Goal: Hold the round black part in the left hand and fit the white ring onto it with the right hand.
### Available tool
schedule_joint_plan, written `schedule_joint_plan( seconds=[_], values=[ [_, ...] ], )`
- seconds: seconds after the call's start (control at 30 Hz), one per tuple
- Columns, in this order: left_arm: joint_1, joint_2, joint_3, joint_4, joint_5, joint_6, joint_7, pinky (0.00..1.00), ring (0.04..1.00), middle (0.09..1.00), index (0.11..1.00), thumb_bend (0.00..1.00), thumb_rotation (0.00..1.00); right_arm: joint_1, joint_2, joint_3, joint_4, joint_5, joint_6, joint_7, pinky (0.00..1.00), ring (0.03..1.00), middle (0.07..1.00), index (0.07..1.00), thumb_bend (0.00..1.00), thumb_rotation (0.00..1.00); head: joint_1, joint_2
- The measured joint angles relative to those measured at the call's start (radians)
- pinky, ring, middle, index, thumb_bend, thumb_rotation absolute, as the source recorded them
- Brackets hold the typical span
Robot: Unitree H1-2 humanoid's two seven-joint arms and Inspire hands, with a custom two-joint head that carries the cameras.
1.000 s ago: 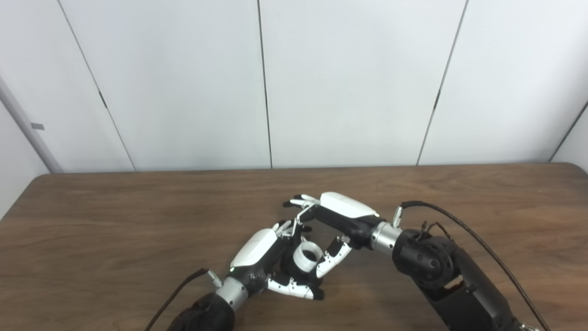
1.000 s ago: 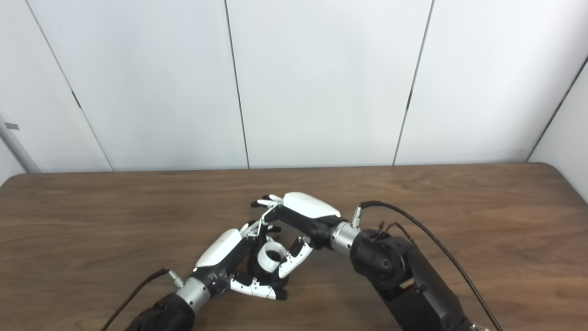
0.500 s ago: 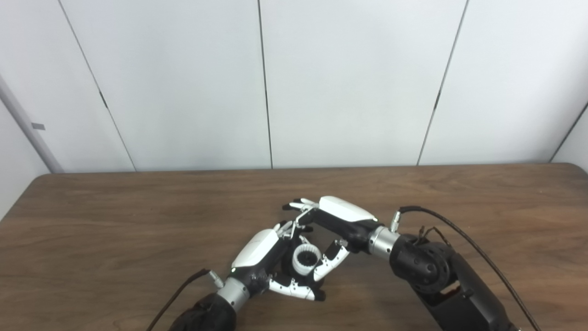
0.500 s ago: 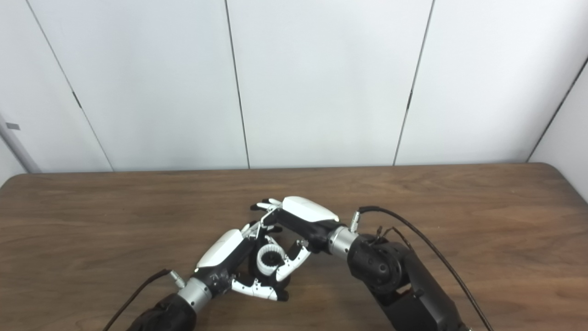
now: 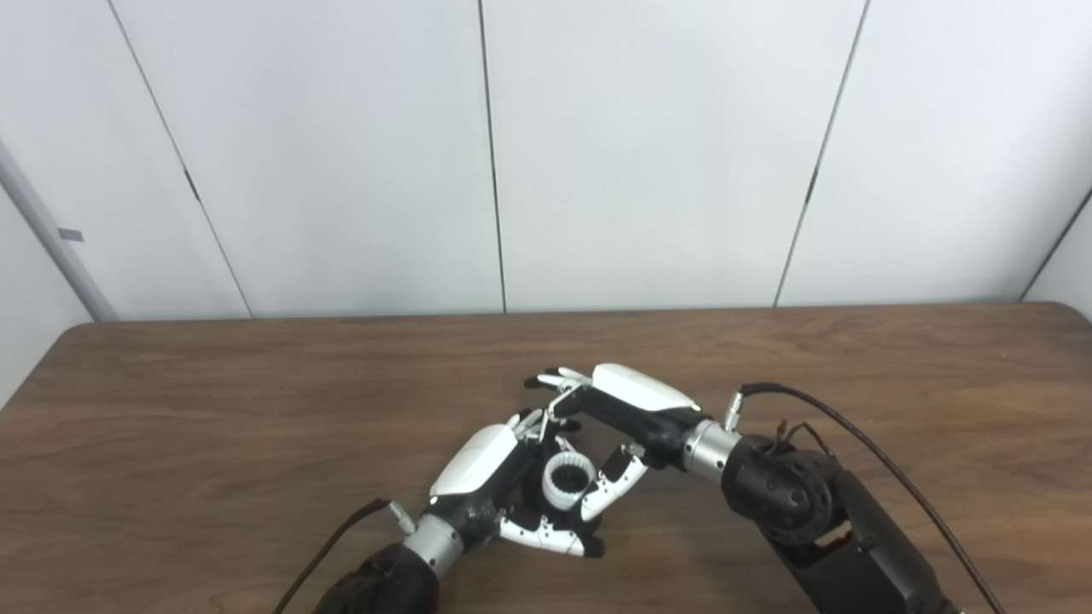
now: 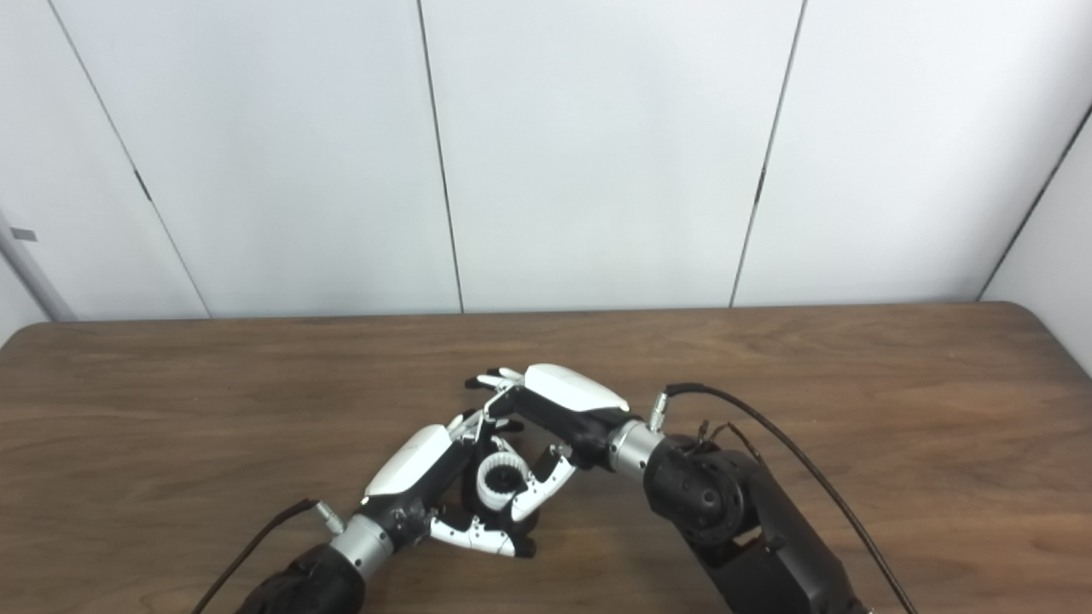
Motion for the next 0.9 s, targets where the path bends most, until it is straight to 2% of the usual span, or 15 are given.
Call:
schedule_joint_plan(
  seconds=[0.1, 0.13, 0.17, 0.23, 0.37, 0.53, 0.73, 0.9],
  values=[
    [-0.001, -0.001, 0.0, -0.001, 0.0, 0.005, -0.001, 1.0, 1.0, 0.92, 0.48, 0.52, 0.04, 0.0, 0.0, 0.0, -0.002, -0.001, 0.005, 0.0, 0.95, 1.0, 0.998, 0.491, 0.52, 0.15, 0.0, -0.002],
    [-0.001, -0.001, 0.0, -0.001, 0.0, 0.005, -0.001, 1.0, 1.0, 0.919, 0.48, 0.52, 0.04, 0.0, 0.001, 0.0, -0.003, -0.002, 0.008, 0.0, 0.95, 1.0, 1.0, 0.56, 0.79, 0.23, -0.002, -0.002],
    [-0.001, -0.001, -0.001, -0.001, 0.001, 0.005, -0.001, 1.0, 1.0, 0.918, 0.48, 0.52, 0.05, 0.0, 0.001, 0.0, -0.004, -0.003, 0.012, 0.001, 0.95, 1.0, 1.0, 0.593, 0.89, 0.27, -0.002, -0.002],
    [-0.001, -0.001, -0.003, -0.001, 0.001, 0.004, 0.0, 1.0, 1.0, 0.914, 0.48, 0.52, 0.05, 0.0, 0.001, 0.0, -0.008, -0.007, 0.03, 0.002, 0.96, 1.0, 1.0, 0.663, 0.98, 0.32, 0.0, -0.003],
    [-0.001, -0.007, -0.006, 0.0, 0.002, 0.001, 0.0, 1.0, 1.0, 0.91, 0.481, 0.52, 0.05, 0.0, 0.005, 0.003, -0.019, -0.007, 0.048, 0.007, 0.96, 1.0, 1.0, 0.762, 1.0, 0.41, 0.0, -0.003],
    [-0.001, -0.009, -0.006, 0.001, 0.002, -0.002, 0.001, 1.0, 1.0, 0.905, 0.483, 0.52, 0.05, 0.0, 0.002, 0.003, -0.019, -0.003, 0.047, 0.012, 0.98, 1.0, 1.0, 0.84, 1.0, 0.44, 0.0, -0.002],
    [0.0, -0.011, -0.005, 0.002, 0.011, -0.001, 0.005, 1.0, 1.0, 0.905, 0.484, 0.51, 0.05, -0.001, -0.003, 0.003, -0.025, 0.004, 0.048, 0.031, 1.0, 1.0, 1.0, 0.874, 1.0, 0.43, 0.0, 0.0],
    [0.0, -0.013, -0.003, 0.002, 0.011, 0.005, 0.005, 1.0, 1.0, 0.91, 0.483, 0.51, 0.05, -0.002, -0.006, 0.004, -0.03, 0.004, 0.049, 0.043, 1.0, 1.0, 1.0, 0.865, 1.0, 0.41, -0.003, 0.0]
  ],
)
